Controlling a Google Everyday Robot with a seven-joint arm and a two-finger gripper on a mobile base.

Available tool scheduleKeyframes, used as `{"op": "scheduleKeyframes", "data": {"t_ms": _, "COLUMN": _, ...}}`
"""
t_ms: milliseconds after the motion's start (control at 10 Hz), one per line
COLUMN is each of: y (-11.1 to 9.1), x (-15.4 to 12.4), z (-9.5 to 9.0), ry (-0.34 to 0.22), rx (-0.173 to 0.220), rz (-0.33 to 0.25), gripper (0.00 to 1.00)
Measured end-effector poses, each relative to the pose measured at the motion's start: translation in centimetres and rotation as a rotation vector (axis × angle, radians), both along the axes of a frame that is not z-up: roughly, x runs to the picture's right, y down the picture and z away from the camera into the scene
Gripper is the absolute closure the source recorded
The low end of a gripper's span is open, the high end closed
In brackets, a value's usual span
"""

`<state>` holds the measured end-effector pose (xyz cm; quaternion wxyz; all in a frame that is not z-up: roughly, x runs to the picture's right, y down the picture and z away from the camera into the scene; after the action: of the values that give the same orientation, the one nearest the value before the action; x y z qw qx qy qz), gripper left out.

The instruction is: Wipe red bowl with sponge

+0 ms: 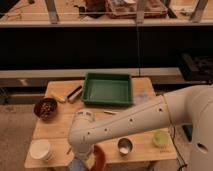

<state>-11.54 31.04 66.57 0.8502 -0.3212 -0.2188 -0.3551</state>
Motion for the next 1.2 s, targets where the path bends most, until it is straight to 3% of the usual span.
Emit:
{"op": "scheduleKeyframes", "data": {"t_ms": 300, "y": 0.4, "x": 0.7, "z": -1.2, "ry": -0.004, "rx": -0.015, "rz": -0.003, "gripper": 0.82}}
{"op": "scheduleKeyframes", "data": {"t_ms": 600, "y": 0.8, "x": 3.2, "z": -1.9, "ry": 0.036, "rx": -0.019, "rz": -0.002, "gripper": 0.82}}
{"op": "scheduleKeyframes", "data": {"t_ms": 800, "y": 0.2, "x": 5.3, "z": -1.9, "ry": 0.092, "rx": 0.010, "rz": 0.012, "gripper": 0.82}}
{"op": "scheduleKeyframes", "data": {"t_ms": 1200, "y": -3.1, "x": 6.2, "z": 1.2, "ry": 0.154, "rx": 0.086, "rz": 0.043, "gripper": 0.82}}
